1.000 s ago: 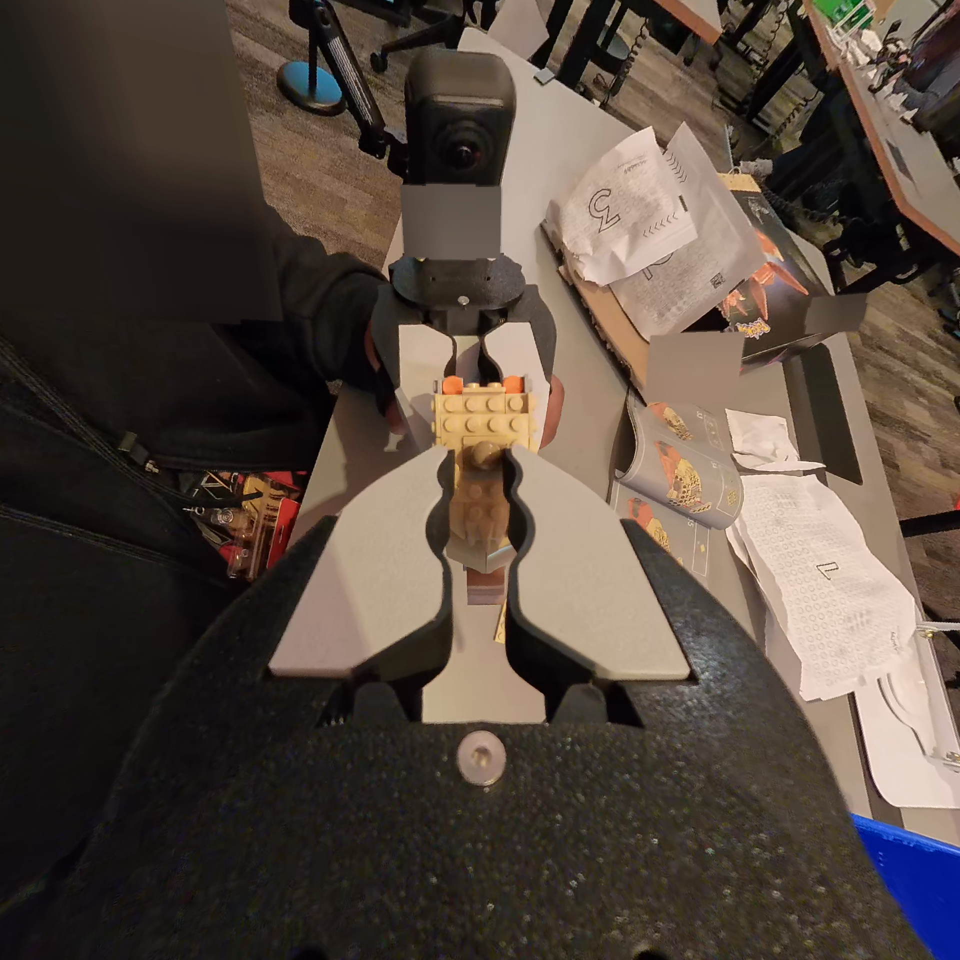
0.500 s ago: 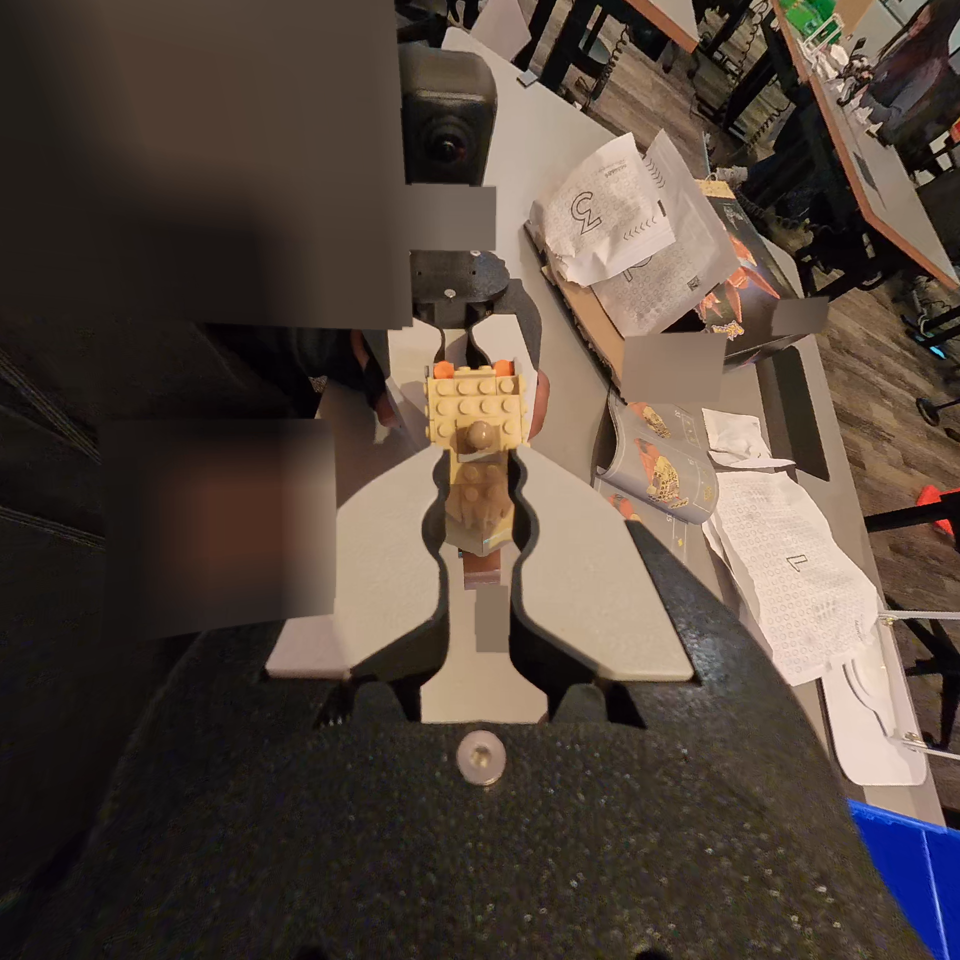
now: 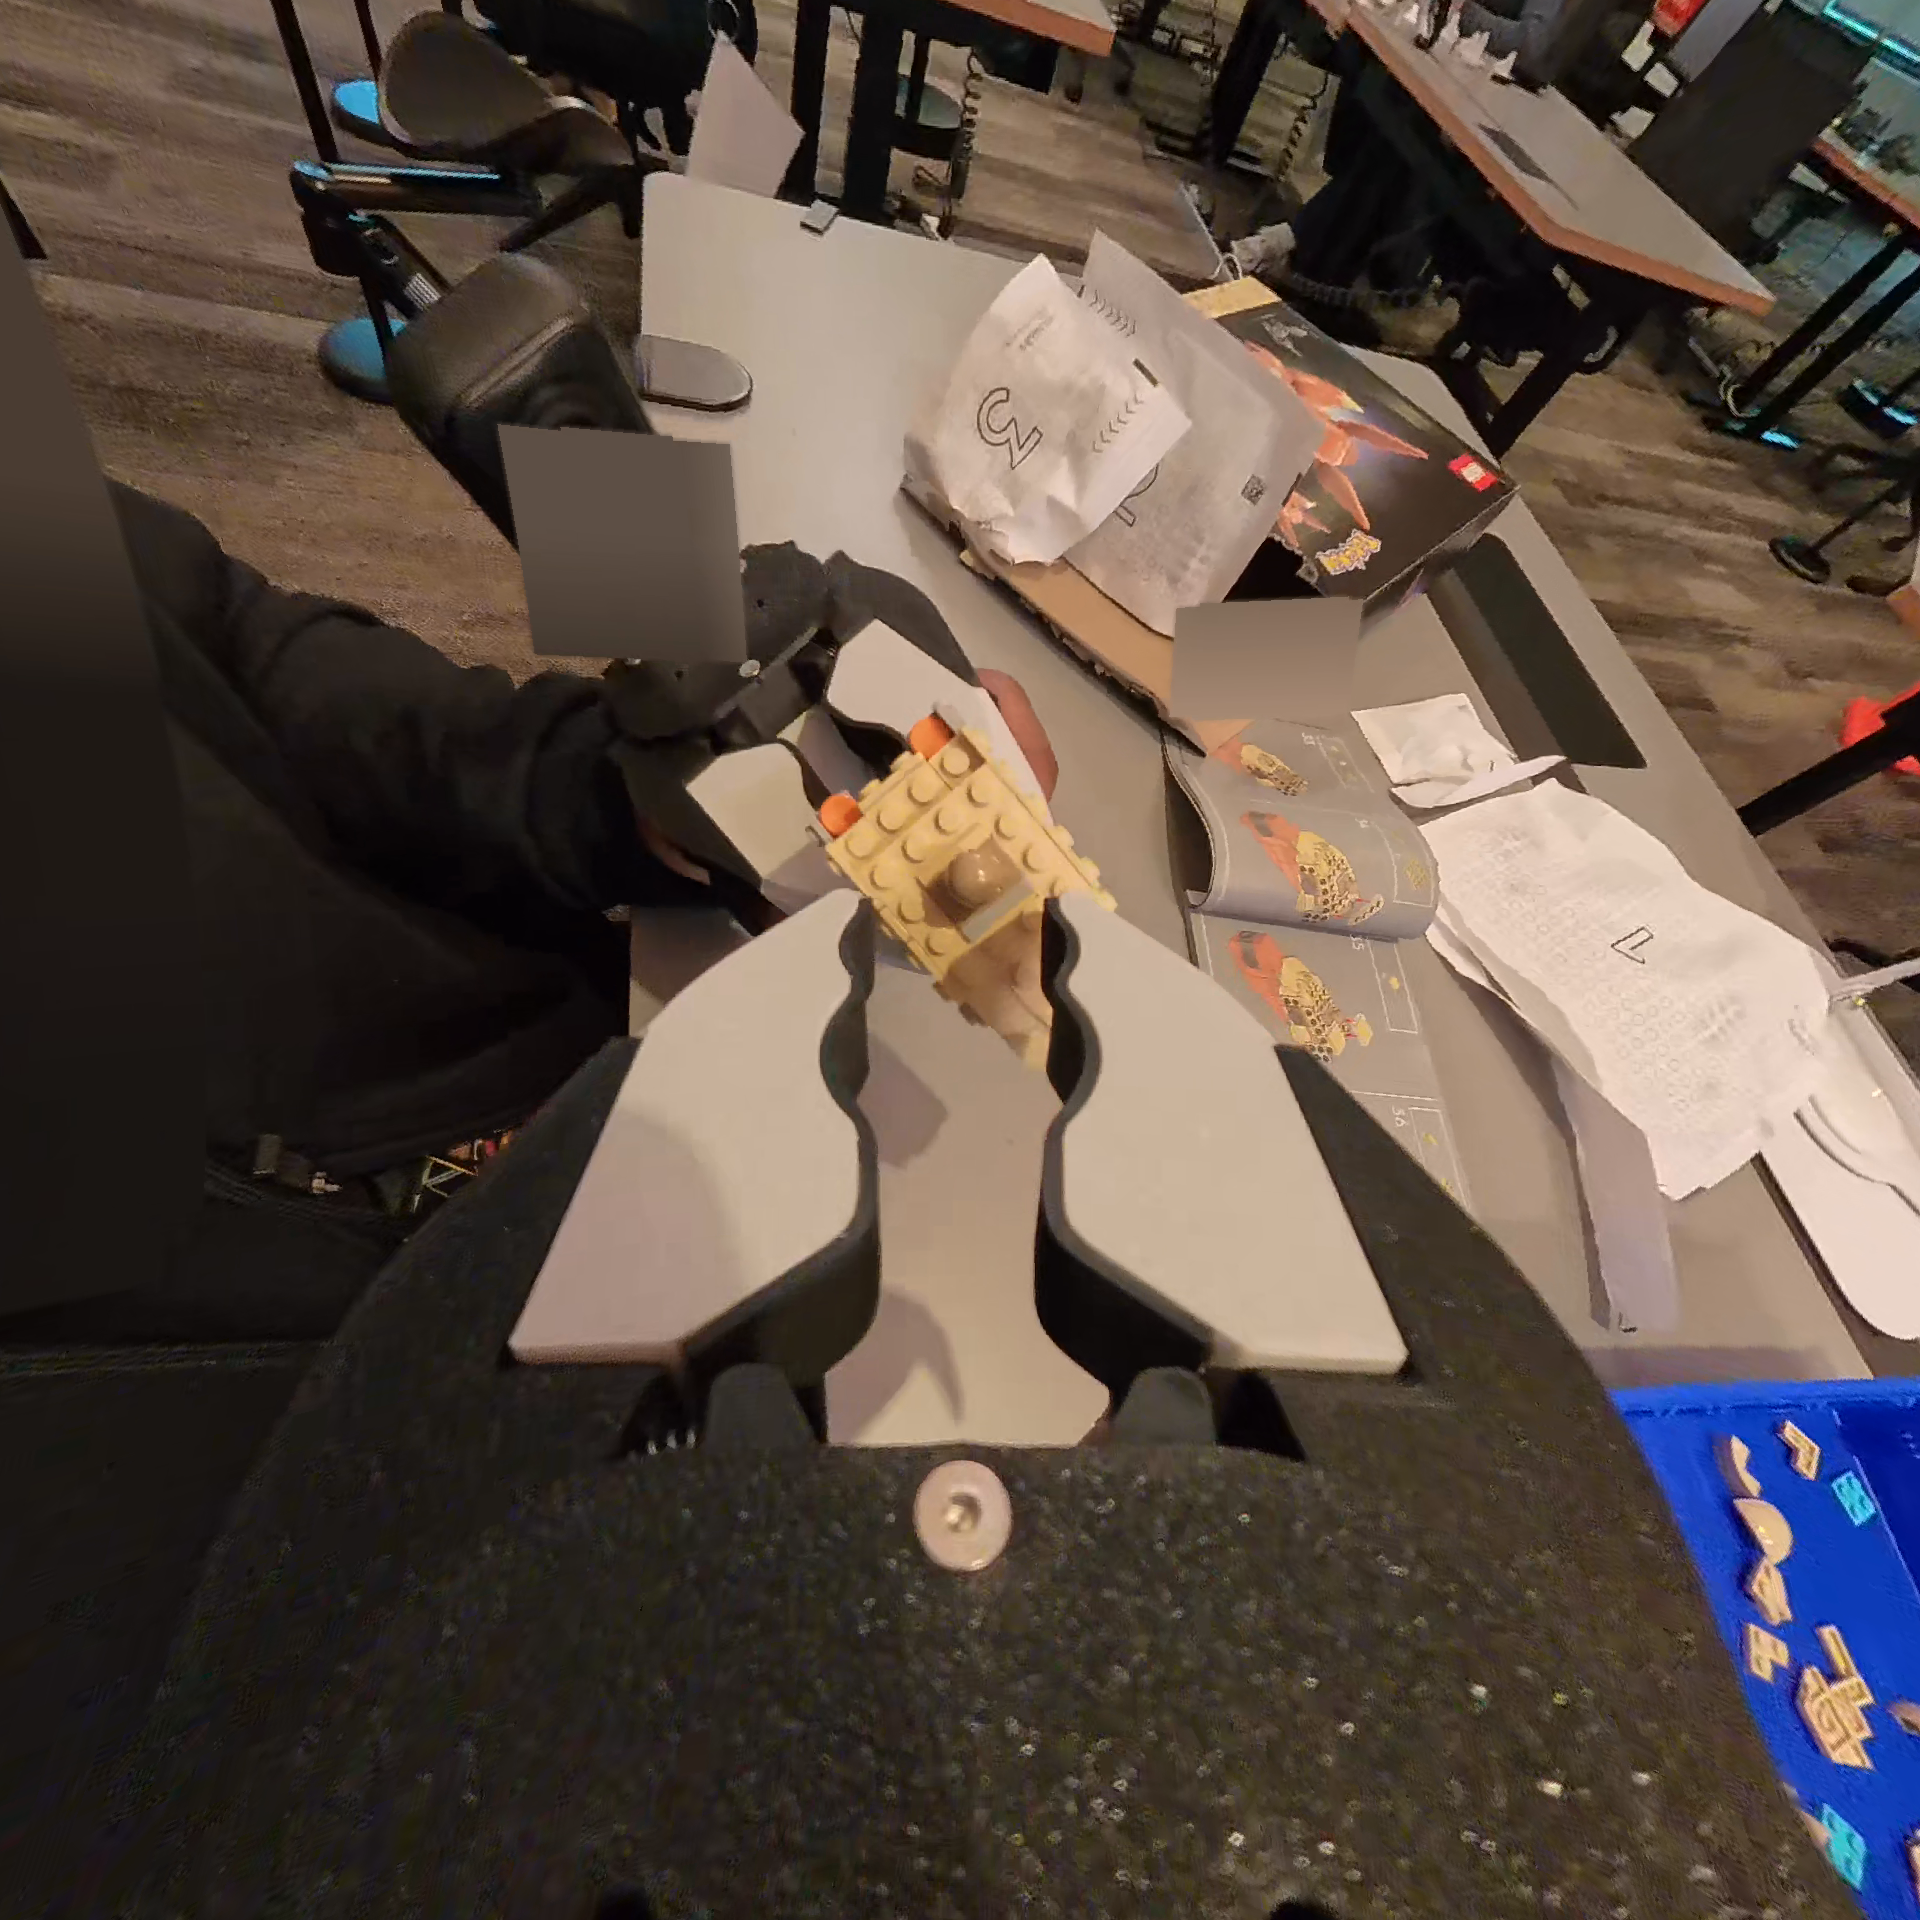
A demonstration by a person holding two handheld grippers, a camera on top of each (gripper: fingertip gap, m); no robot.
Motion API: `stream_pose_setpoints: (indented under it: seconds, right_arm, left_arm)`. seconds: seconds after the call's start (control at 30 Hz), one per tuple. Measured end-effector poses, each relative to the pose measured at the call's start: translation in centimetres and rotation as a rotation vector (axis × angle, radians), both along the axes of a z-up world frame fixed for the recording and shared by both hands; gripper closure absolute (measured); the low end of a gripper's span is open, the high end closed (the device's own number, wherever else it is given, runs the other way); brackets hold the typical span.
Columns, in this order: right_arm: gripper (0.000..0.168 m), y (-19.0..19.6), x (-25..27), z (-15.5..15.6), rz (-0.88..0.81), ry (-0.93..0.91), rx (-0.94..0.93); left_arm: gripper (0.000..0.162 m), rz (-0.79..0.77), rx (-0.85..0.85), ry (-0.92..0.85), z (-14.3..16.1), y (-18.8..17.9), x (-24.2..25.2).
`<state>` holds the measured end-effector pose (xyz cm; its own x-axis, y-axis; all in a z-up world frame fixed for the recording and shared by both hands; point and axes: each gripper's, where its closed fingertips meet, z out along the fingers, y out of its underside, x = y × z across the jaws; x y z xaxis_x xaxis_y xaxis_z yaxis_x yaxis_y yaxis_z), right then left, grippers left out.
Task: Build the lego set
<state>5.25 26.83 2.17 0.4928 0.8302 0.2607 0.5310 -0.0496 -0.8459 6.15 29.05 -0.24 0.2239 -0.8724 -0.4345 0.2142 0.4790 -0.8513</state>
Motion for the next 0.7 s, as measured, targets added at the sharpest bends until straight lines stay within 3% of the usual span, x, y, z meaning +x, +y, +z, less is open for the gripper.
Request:
stream_pose_setpoints:
  seconds: [0.7]
  right_arm:
    - [0.134, 0.29, -0.06, -0.50, -0.023, -0.093, 0.037]
  left_arm:
    - [0.140, 0.116, 0.112, 0.012, -0.06, 0.11, 0.11]
